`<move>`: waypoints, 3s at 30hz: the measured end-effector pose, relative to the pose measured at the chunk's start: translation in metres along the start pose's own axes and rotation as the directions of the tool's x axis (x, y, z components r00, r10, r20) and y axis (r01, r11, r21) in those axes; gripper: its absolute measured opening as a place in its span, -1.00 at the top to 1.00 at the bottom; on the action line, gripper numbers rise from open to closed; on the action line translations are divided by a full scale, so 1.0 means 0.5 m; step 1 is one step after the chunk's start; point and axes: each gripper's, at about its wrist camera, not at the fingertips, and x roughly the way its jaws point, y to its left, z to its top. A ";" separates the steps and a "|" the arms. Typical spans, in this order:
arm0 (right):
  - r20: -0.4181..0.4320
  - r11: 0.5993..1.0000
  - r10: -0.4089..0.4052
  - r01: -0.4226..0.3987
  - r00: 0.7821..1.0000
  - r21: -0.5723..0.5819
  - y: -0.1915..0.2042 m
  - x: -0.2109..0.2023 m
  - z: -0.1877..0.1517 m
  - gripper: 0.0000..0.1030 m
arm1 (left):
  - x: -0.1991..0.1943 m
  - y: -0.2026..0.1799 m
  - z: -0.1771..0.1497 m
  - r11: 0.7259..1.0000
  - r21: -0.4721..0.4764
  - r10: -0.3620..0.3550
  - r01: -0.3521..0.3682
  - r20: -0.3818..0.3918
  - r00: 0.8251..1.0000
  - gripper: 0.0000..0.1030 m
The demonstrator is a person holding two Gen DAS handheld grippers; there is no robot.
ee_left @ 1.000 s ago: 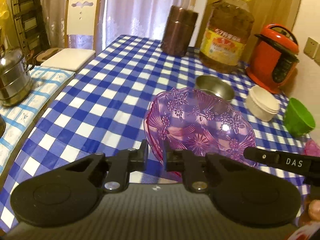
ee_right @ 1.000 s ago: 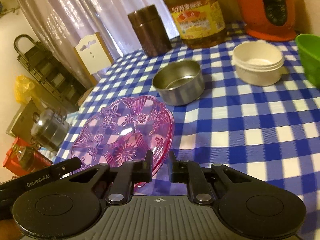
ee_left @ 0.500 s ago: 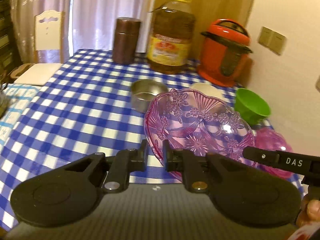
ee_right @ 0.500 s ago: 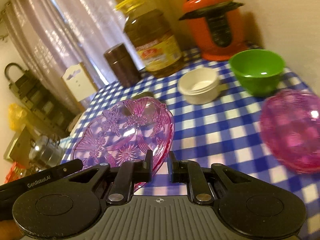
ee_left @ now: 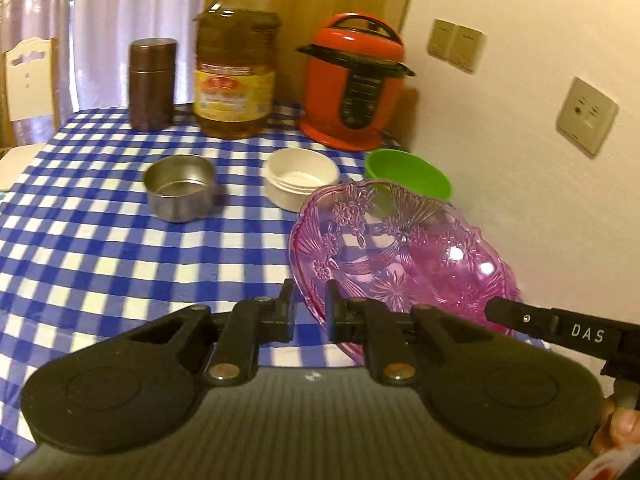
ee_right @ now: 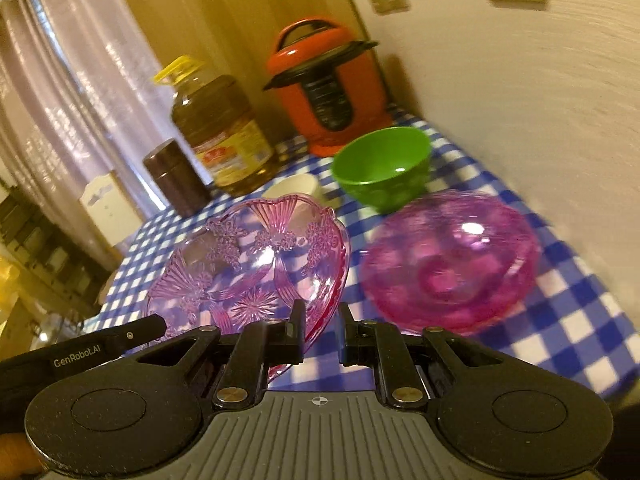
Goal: Organize plates and bowls
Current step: 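Carry the plate over the stacked pink plates by the wall, then lower the plate onto the stack and open both grippers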
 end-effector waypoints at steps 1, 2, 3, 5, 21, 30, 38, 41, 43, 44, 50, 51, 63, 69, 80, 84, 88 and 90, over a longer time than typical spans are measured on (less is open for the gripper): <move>0.003 1.000 -0.006 0.006 1.000 0.010 -0.012 -0.007 0.000 0.71 | 0.002 -0.010 0.000 1.000 0.005 -0.005 0.005 -0.003 1.000 0.76; 0.004 1.000 -0.011 0.011 1.000 0.015 -0.022 -0.012 0.001 0.71 | 0.006 -0.022 0.000 1.000 0.011 -0.011 0.011 -0.007 1.000 0.76; 0.006 1.000 -0.016 0.016 1.000 0.020 -0.031 -0.016 0.001 0.71 | 0.009 -0.031 -0.001 1.000 0.016 -0.016 0.016 -0.010 1.000 0.76; 0.011 0.999 -0.025 0.025 1.000 0.034 -0.052 -0.025 0.002 0.71 | 0.016 -0.052 -0.001 0.999 0.027 -0.028 0.029 -0.018 0.999 0.76; 0.044 0.988 -0.107 0.101 0.993 0.121 -0.187 -0.064 0.028 0.71 | 0.091 -0.189 0.001 0.990 0.108 -0.088 0.095 -0.068 0.994 0.75; 0.037 0.981 -0.145 0.138 0.989 0.134 -0.233 -0.035 0.042 0.71 | 0.152 -0.224 -0.002 0.986 0.133 -0.083 0.096 -0.100 0.991 0.75; 0.021 0.979 -0.178 0.175 0.984 0.104 -0.253 0.008 0.052 0.71 | 0.205 -0.245 -0.003 0.981 0.178 -0.055 0.076 -0.118 0.991 0.74; 0.016 0.978 -0.192 0.190 0.981 0.089 -0.256 0.024 0.054 0.71 | 0.221 -0.254 -0.004 0.977 0.206 -0.039 0.062 -0.115 0.993 0.74; 0.013 0.977 -0.201 0.199 0.980 0.077 -0.256 0.034 0.056 0.71 | 0.230 -0.260 -0.006 0.973 0.223 -0.028 0.053 -0.113 0.993 0.73; 0.012 0.976 -0.205 0.204 0.979 0.072 -0.256 0.039 0.056 0.71 | 0.235 -0.262 -0.007 0.972 0.229 -0.024 0.050 -0.114 0.993 0.73; -0.002 0.973 -0.230 0.230 0.973 0.035 -0.260 0.069 0.060 0.71 | 0.261 -0.263 -0.011 0.969 0.242 -0.013 0.042 -0.122 0.992 0.72; -0.006 0.972 -0.235 0.235 0.972 0.027 -0.260 0.074 0.060 0.71 | 0.264 -0.265 -0.011 0.968 0.249 -0.008 0.038 -0.119 0.993 0.72; -0.029 0.964 -0.267 0.267 0.963 0.007 -0.265 0.107 0.064 0.71 | 0.280 -0.275 -0.018 0.956 0.293 0.006 0.026 -0.108 0.994 0.70; -0.033 0.963 -0.268 0.269 0.963 0.015 -0.270 0.112 0.069 0.19 | 0.291 -0.277 -0.024 0.949 0.315 0.026 0.011 -0.114 0.993 0.26; -0.009 0.966 -0.249 0.249 0.969 0.067 -0.280 0.083 0.065 -0.09 | 0.251 -0.233 -0.028 0.980 0.200 0.005 0.013 -0.089 0.996 0.26; -0.001 0.968 -0.242 0.242 0.970 0.066 -0.267 0.062 0.058 -0.09 | 0.217 -0.223 -0.027 0.988 0.154 -0.008 0.018 -0.070 0.997 0.26; 0.001 0.971 -0.233 0.232 0.973 0.063 -0.253 0.040 0.048 -0.09 | 0.185 -0.215 -0.029 0.993 0.114 -0.023 0.031 -0.068 0.997 0.26; 0.004 0.972 -0.227 0.226 0.974 0.064 -0.247 0.028 0.042 -0.09 | 0.168 -0.212 -0.032 0.994 0.101 -0.029 0.036 -0.069 0.997 0.26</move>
